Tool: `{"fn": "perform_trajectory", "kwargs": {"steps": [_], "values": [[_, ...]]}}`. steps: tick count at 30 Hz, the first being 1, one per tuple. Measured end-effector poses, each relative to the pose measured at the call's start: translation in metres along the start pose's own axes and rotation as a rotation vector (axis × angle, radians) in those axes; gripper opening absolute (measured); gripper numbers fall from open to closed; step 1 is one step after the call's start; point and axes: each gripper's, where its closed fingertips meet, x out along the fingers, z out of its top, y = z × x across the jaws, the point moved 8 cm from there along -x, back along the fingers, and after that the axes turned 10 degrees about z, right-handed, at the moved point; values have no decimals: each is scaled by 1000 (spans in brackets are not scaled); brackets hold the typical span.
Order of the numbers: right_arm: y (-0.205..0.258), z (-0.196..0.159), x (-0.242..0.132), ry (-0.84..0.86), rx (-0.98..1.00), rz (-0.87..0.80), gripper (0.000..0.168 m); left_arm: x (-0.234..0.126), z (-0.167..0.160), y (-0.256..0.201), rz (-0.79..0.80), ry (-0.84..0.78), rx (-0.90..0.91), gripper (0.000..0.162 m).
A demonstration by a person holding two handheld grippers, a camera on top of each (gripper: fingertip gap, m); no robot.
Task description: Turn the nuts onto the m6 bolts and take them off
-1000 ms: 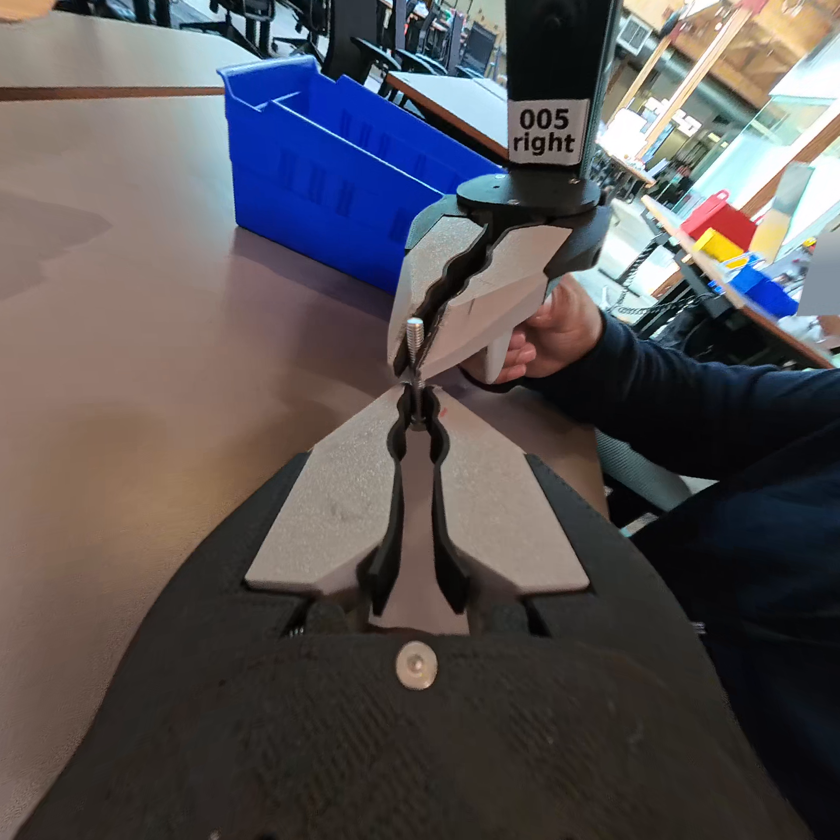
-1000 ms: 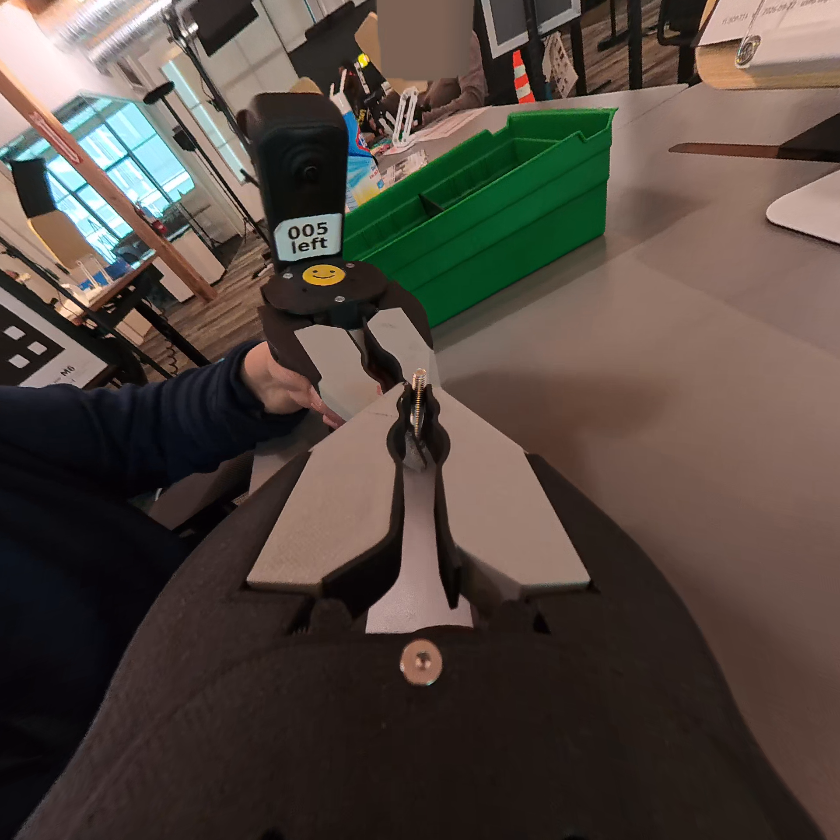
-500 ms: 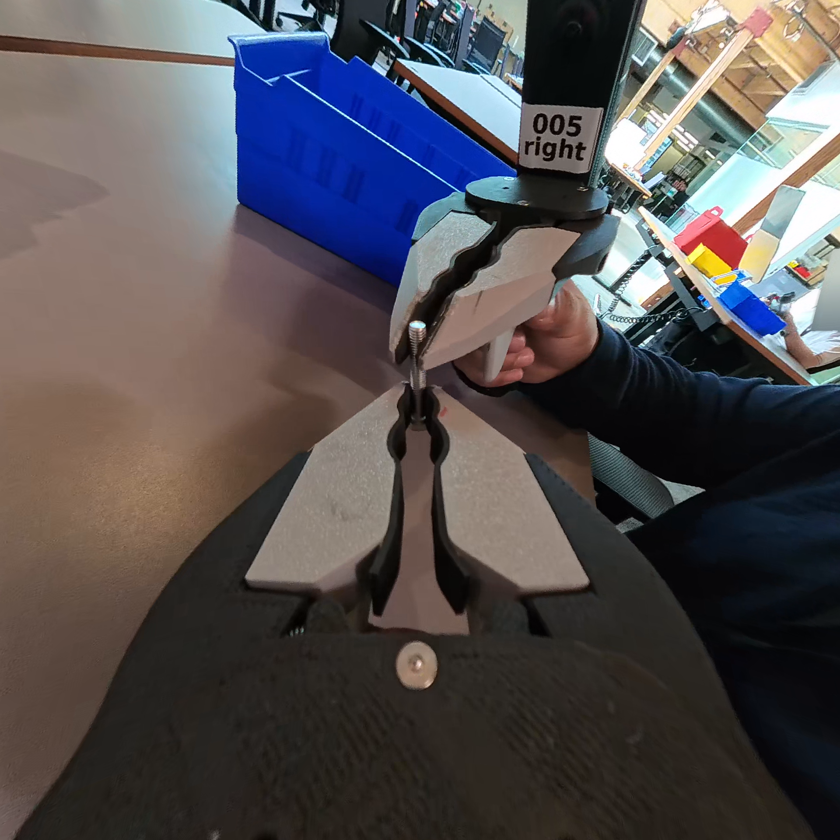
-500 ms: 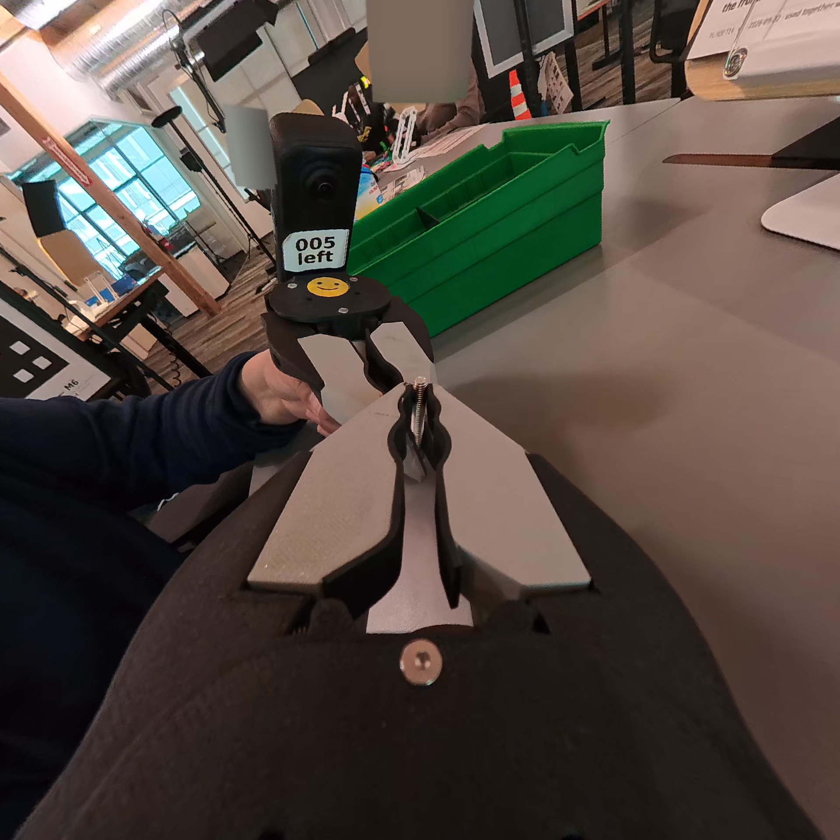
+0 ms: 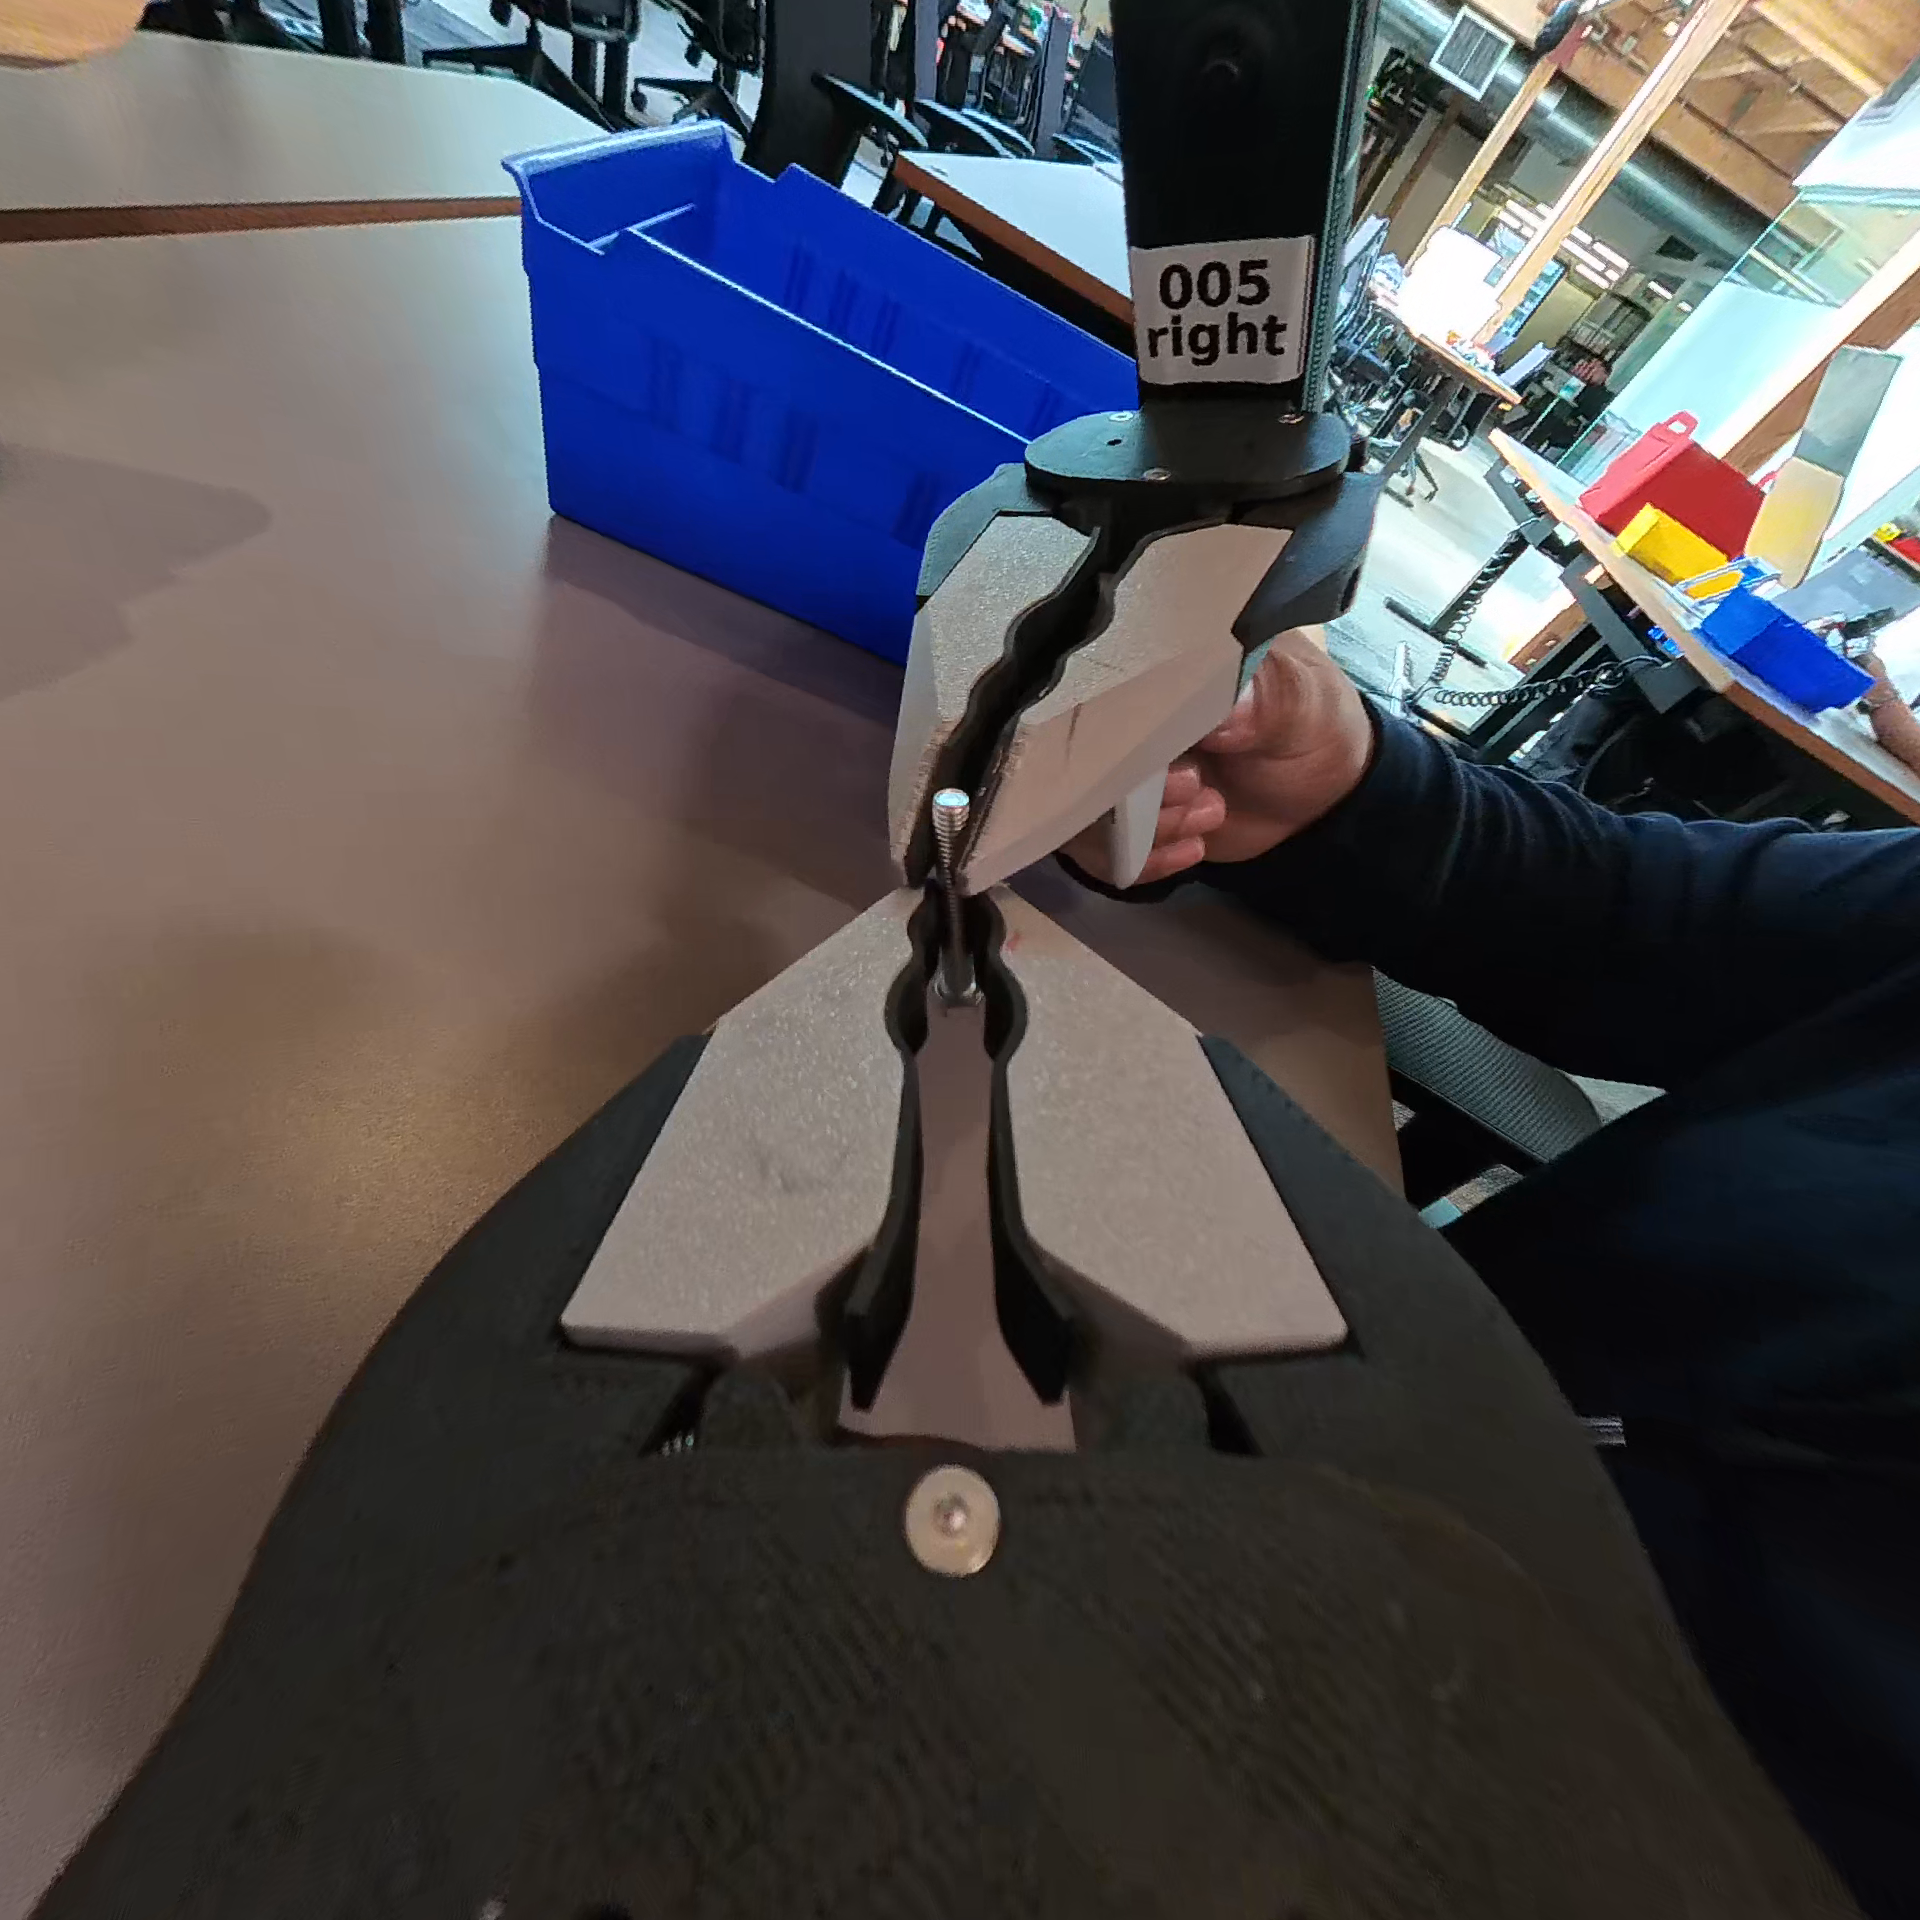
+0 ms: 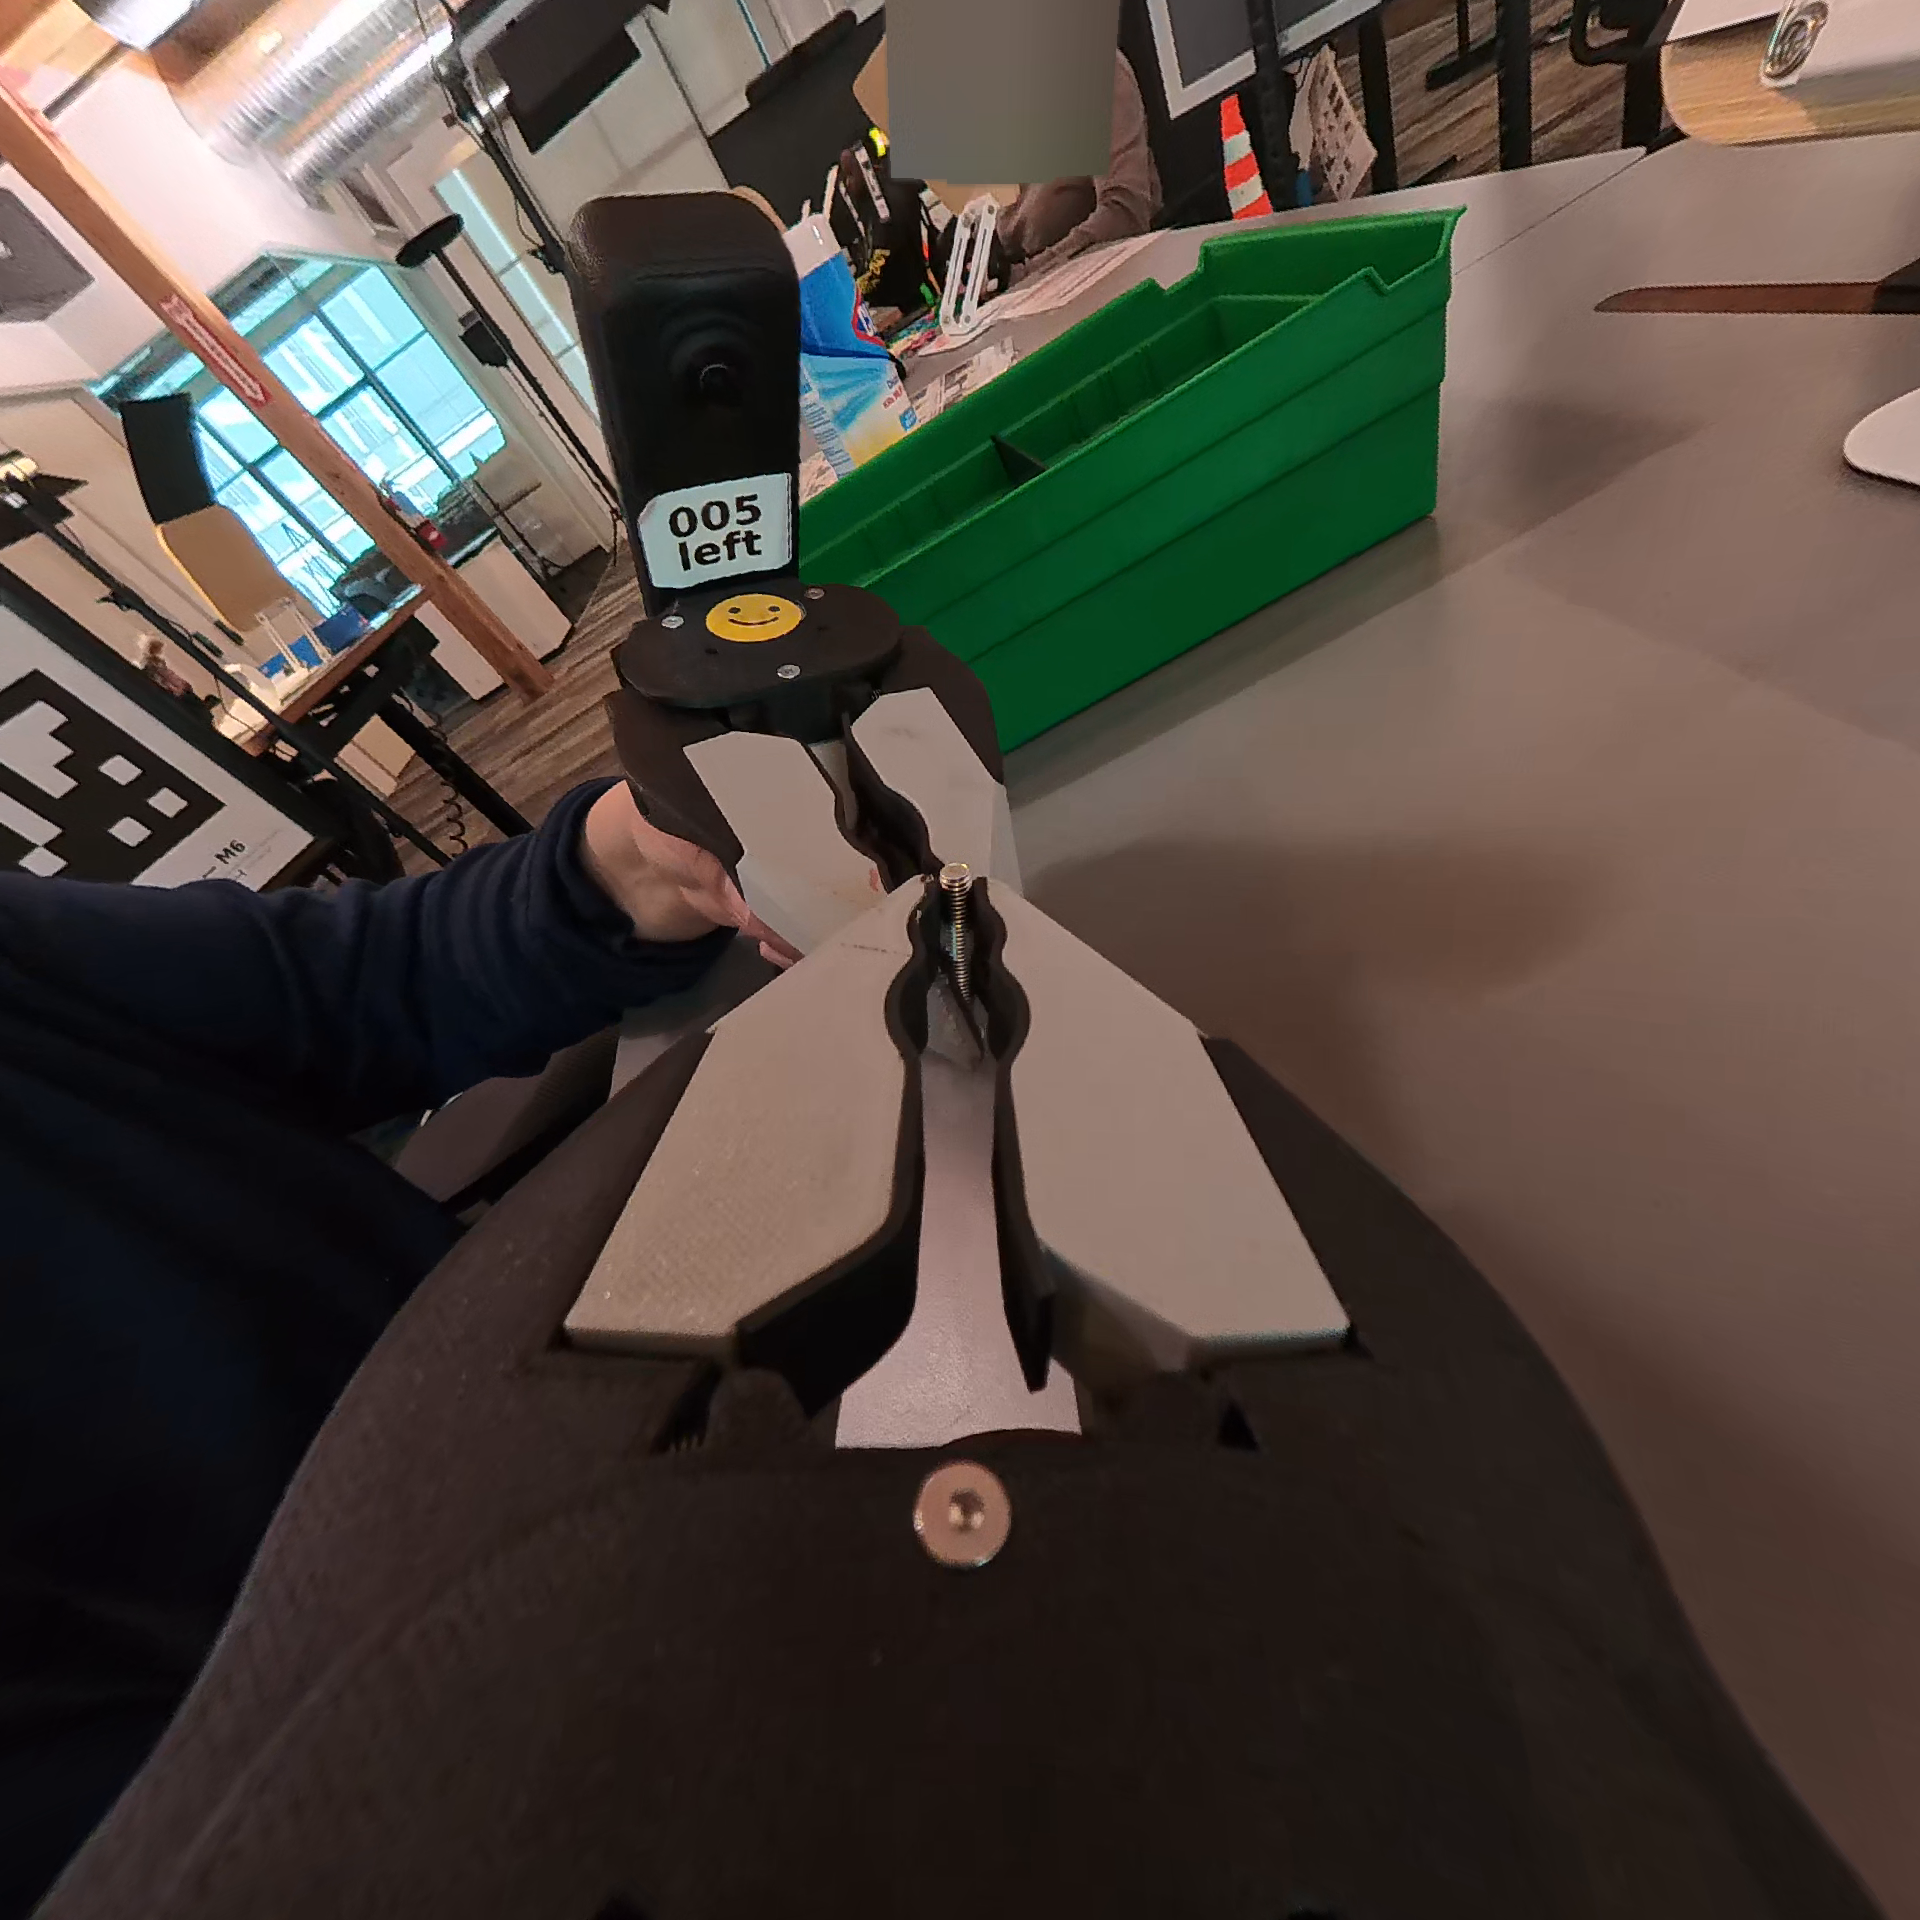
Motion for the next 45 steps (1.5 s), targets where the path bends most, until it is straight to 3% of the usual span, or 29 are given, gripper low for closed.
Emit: {"fn": "perform_trajectory", "kwargs": {"steps": [12, 17, 20, 45], "values": [[1, 7, -11, -45, -19, -9, 3, -3, 0, 3, -2, -21, 51, 3], [1, 2, -5, -4, -14, -13, 16, -1, -1, 3, -13, -19, 39, 3], [2, 0, 0, 19, -44, -18, 2, 1, -1, 1, 1, -11, 49, 3], [4, -1, 1, 33, -55, -43, 2, 2, -6, 2, -24, 15, 41, 4]]}}
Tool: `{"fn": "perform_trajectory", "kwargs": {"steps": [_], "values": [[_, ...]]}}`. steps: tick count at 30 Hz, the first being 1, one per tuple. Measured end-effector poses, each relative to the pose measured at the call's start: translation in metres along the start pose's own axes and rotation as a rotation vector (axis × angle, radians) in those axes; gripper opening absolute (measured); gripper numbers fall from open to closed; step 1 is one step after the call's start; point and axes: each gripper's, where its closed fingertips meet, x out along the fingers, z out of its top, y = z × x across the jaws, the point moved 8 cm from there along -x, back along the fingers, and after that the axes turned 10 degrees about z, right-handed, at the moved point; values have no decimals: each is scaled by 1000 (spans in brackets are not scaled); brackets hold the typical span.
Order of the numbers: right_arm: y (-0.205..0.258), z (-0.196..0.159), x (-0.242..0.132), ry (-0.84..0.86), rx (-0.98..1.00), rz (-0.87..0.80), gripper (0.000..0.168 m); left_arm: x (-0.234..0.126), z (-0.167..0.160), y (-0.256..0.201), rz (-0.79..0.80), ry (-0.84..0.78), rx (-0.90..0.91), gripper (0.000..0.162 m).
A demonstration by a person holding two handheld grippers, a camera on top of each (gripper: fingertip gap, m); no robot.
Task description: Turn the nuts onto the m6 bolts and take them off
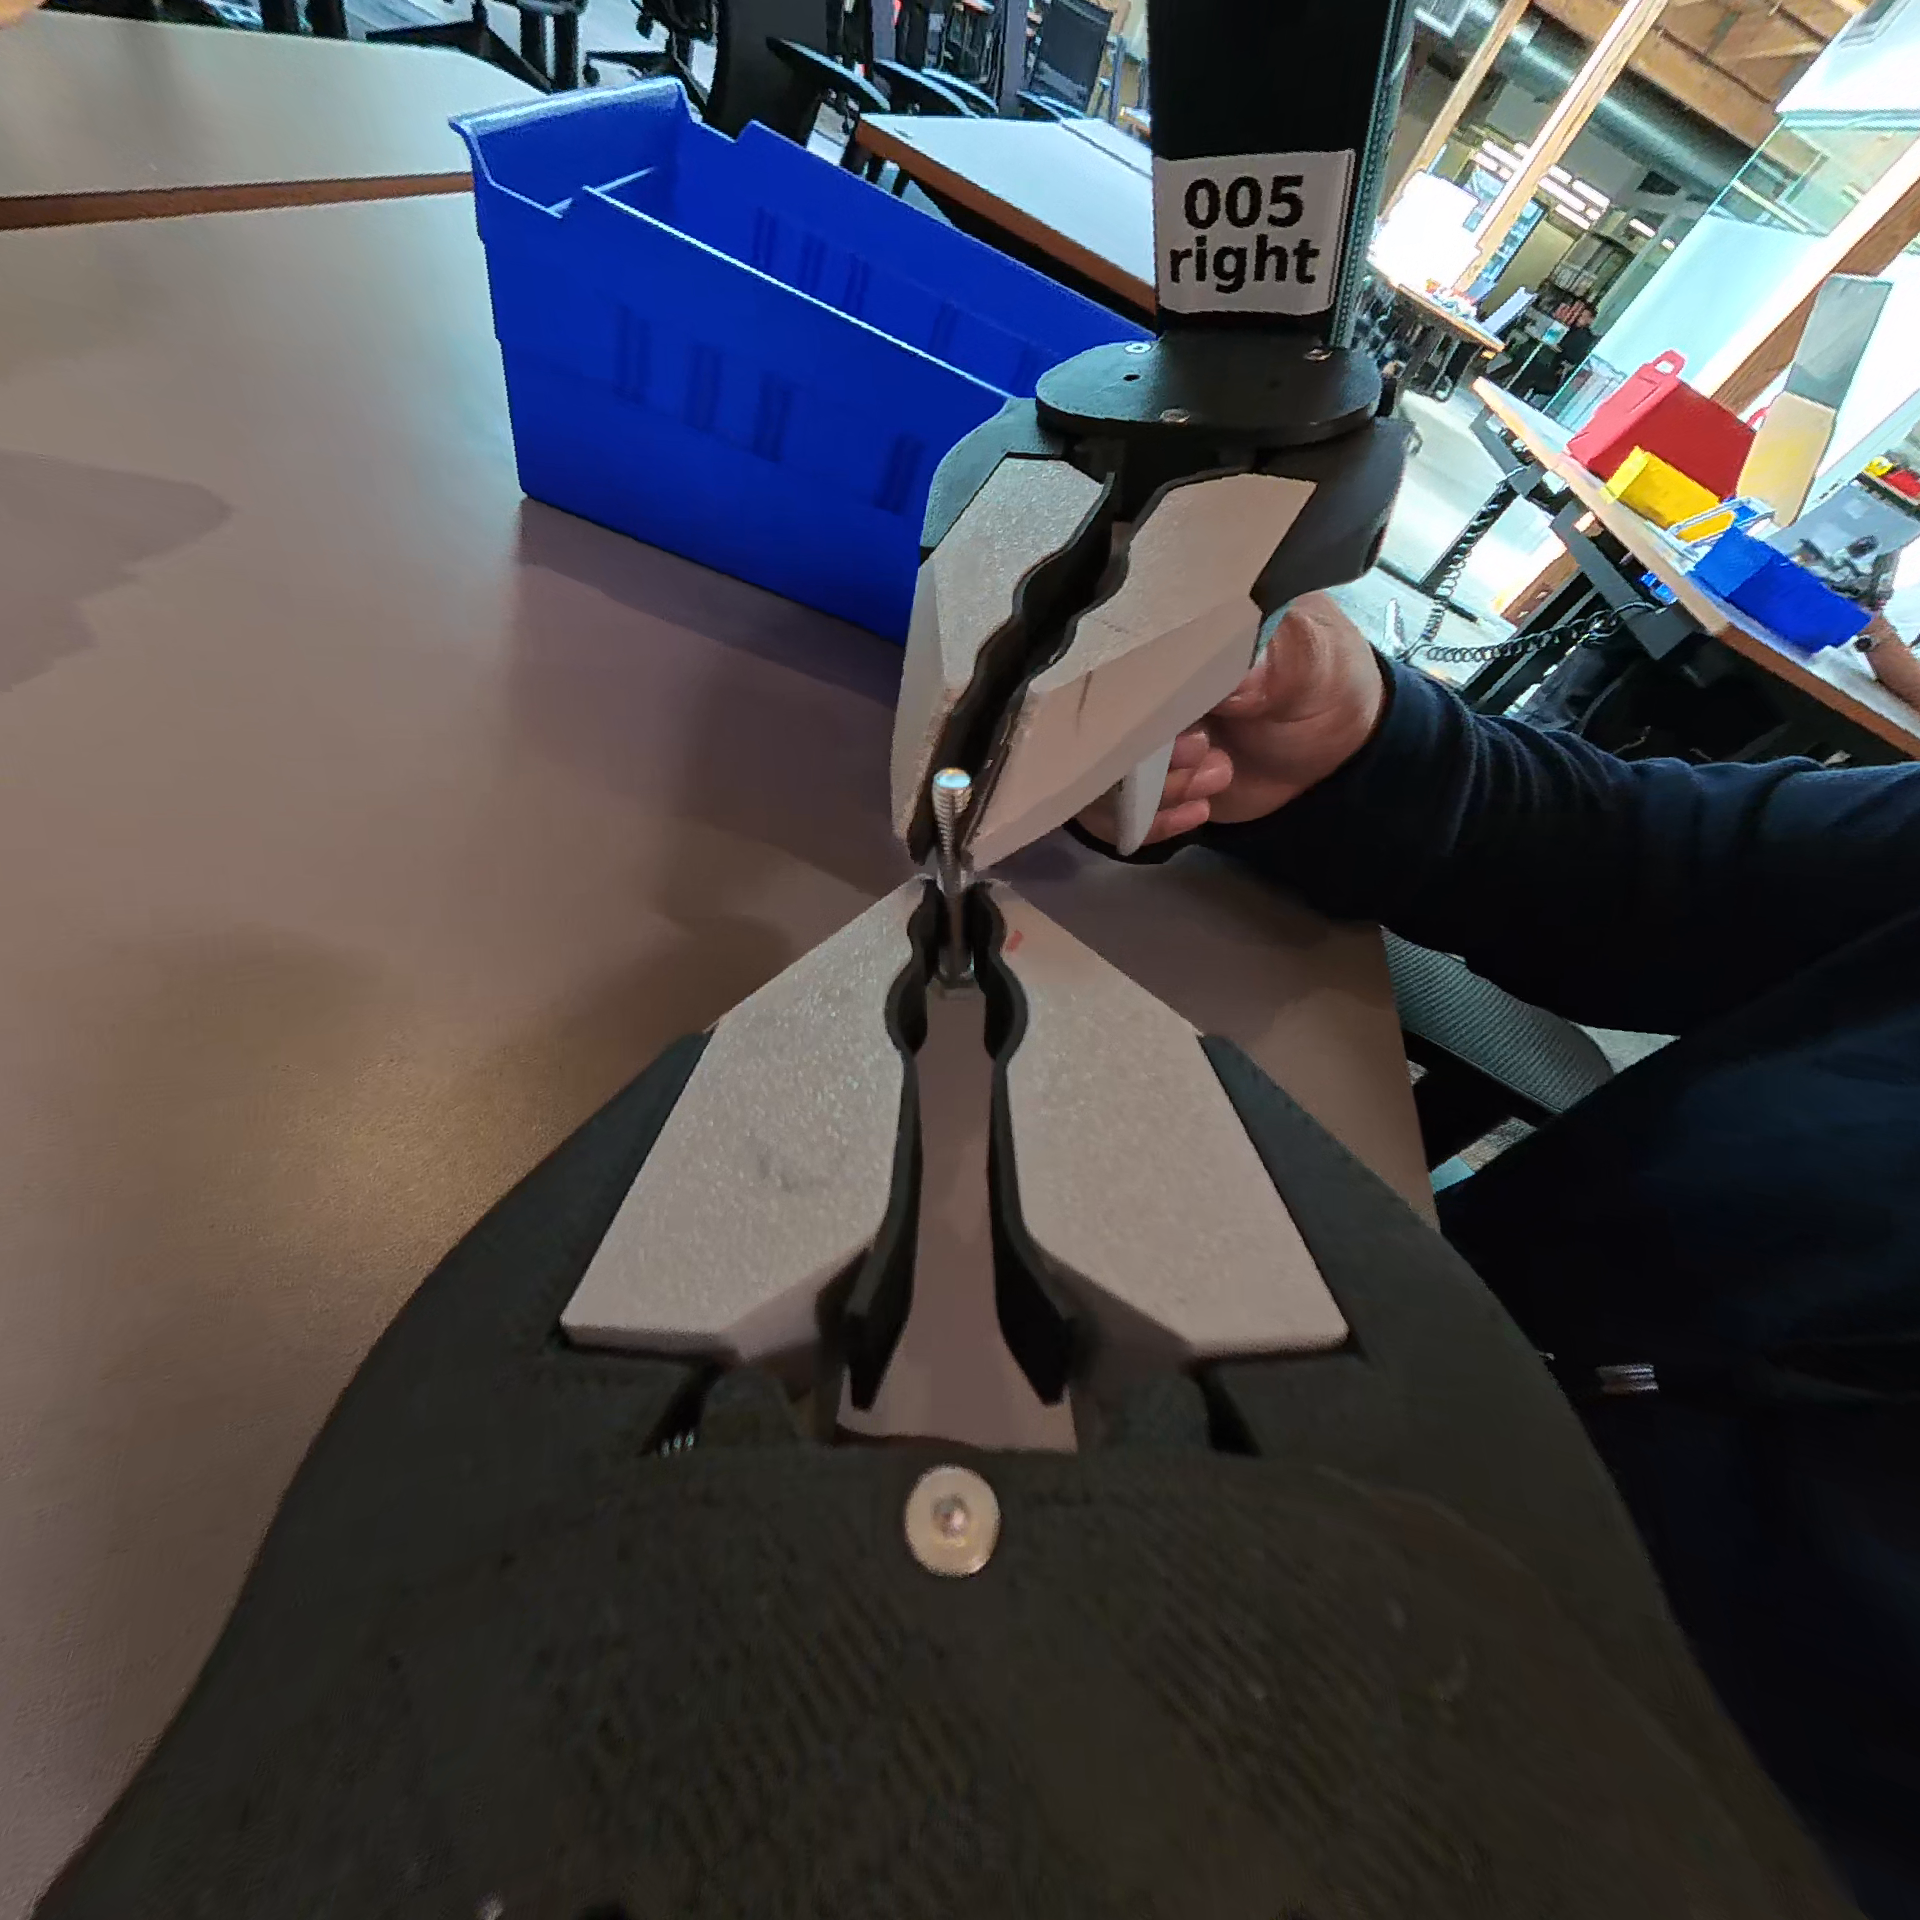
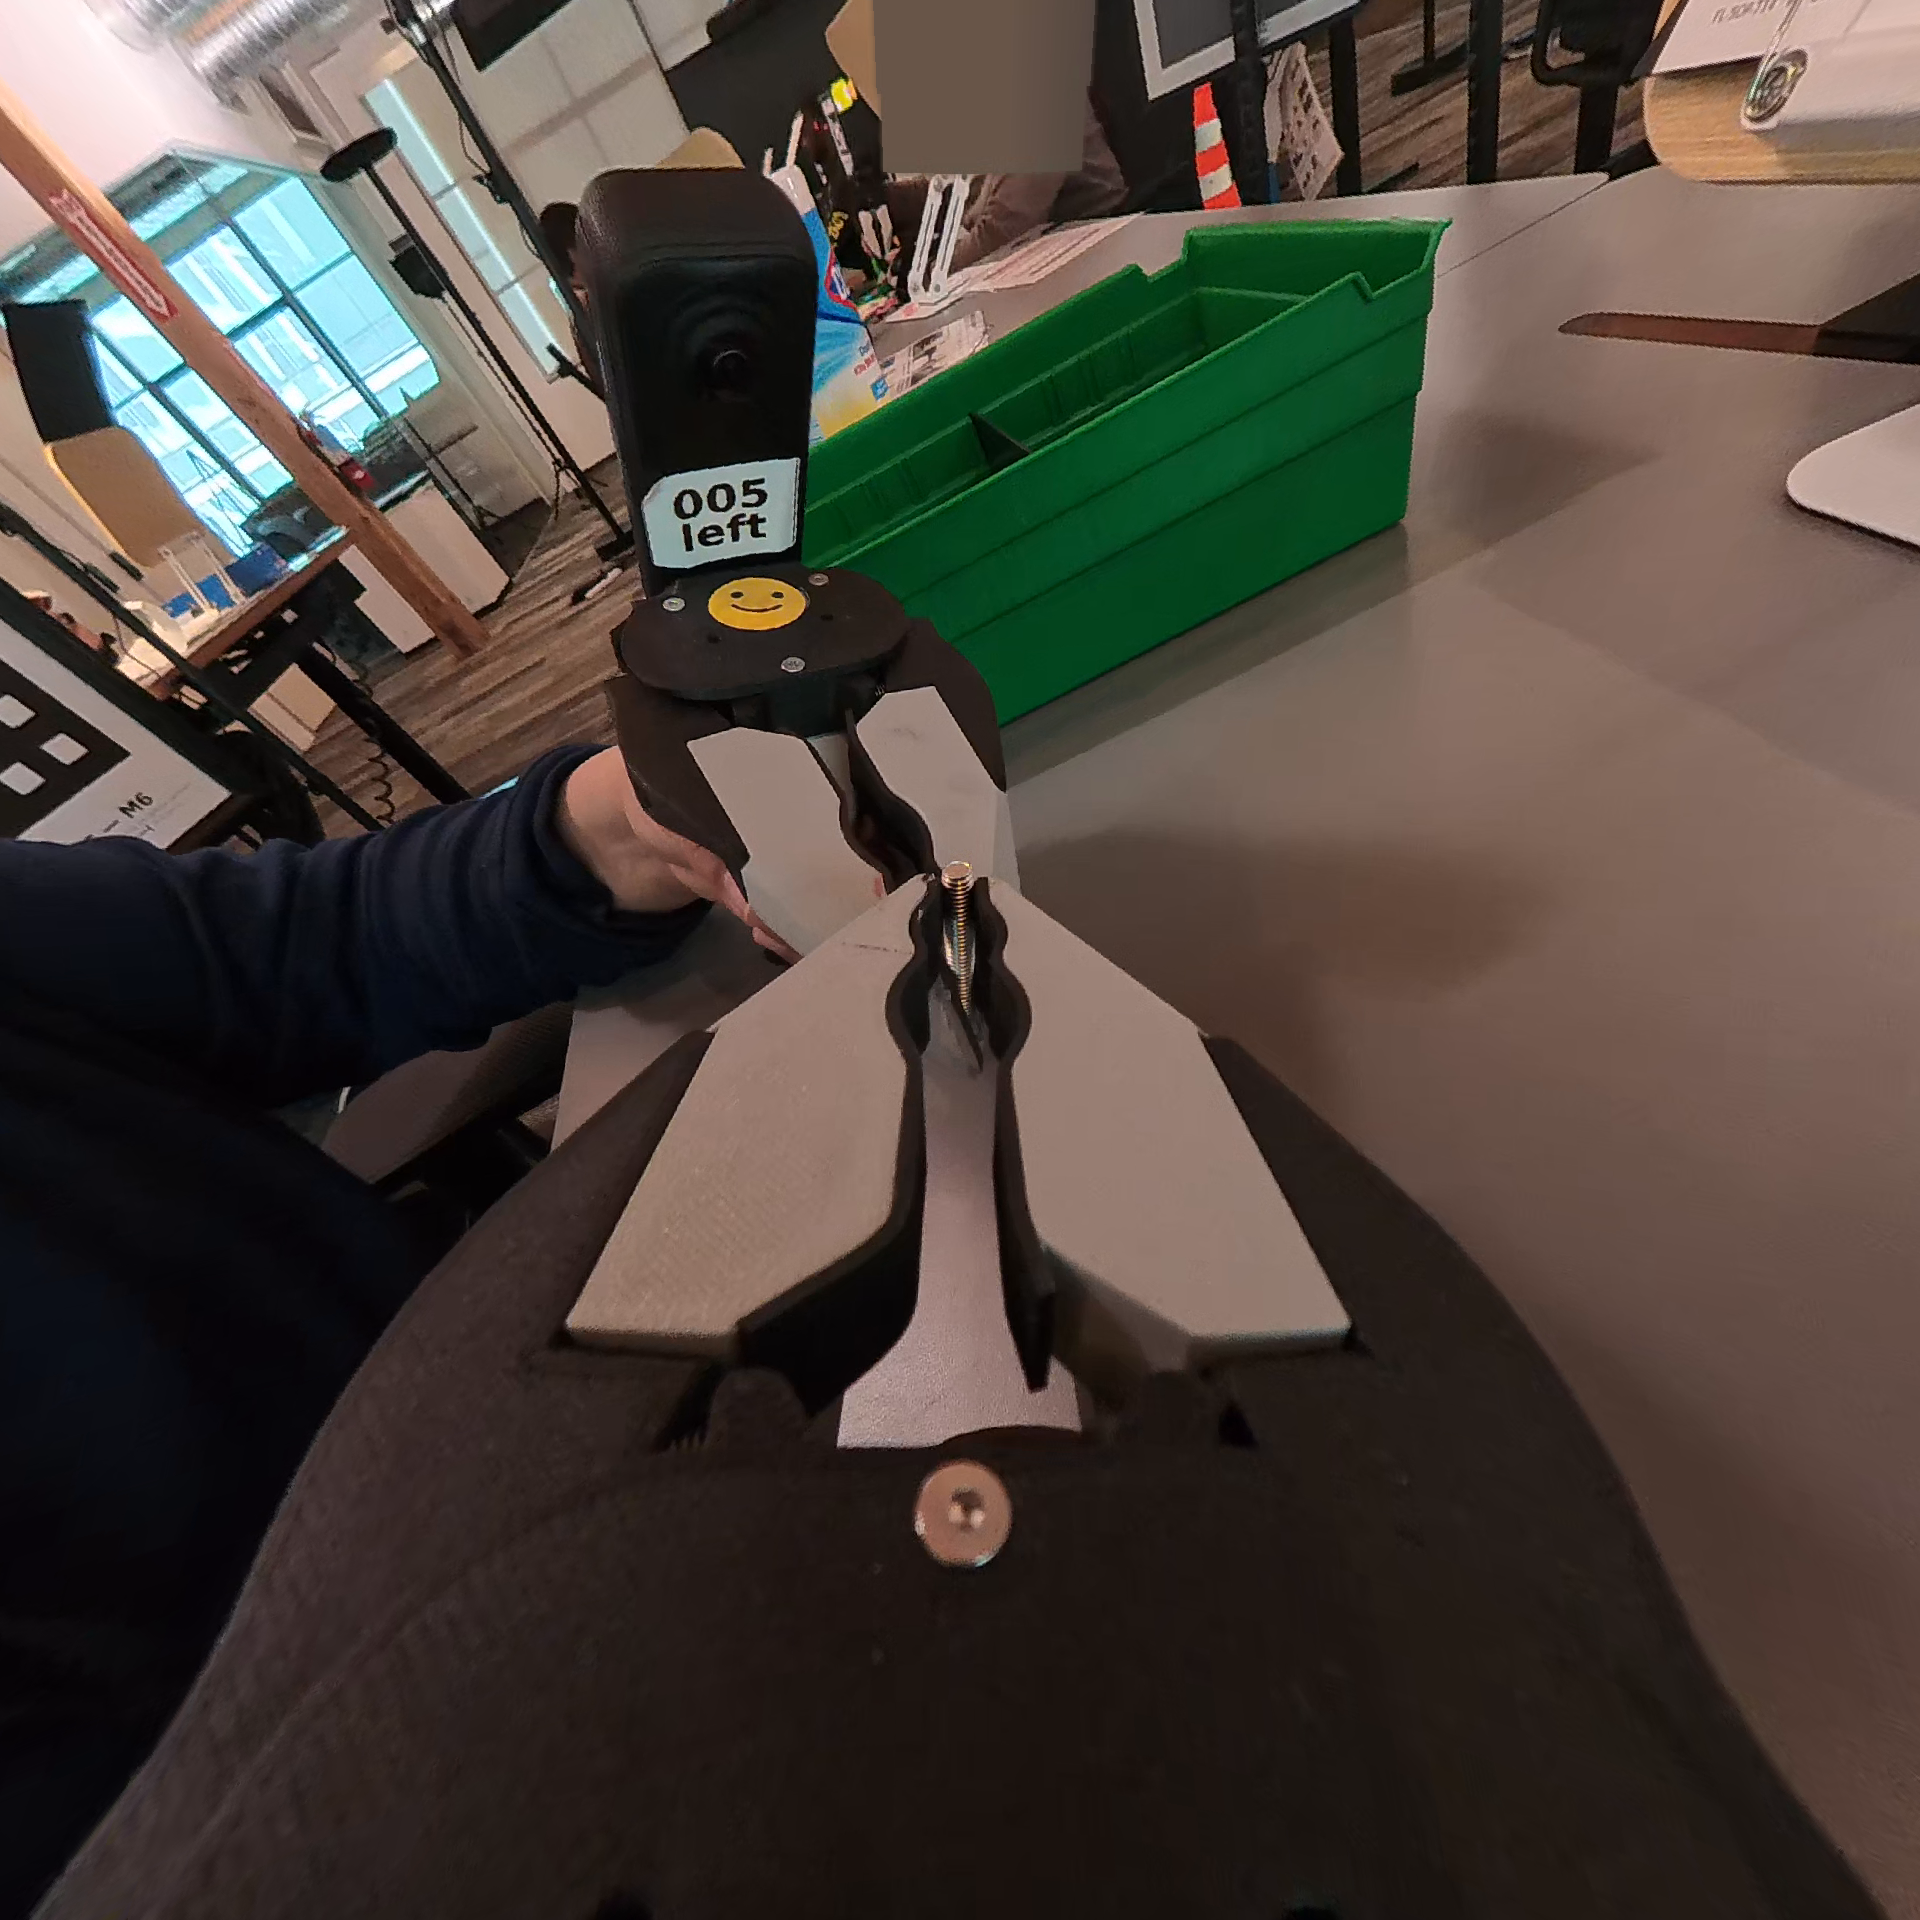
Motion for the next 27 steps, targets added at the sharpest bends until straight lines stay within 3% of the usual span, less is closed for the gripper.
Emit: {"fn": "perform_trajectory", "kwargs": {"steps": [7, 15, 22, 27], "values": [[-3, 1, -8, 7, 7, -10, 10, -12, 6, 7, 75, -35, 70, 3], [-14, -47, 12, 474, -179, -109, 21, -14, -3, 18, 72, -26, 218, 3], [-19, -41, 16, 535, -332, -114, 18, -18, -1, 20, 92, -10, 210, 3], [-21, -48, 24, 608, -390, -108, 18, -18, -3, 14, 55, -14, 303, 3]]}}
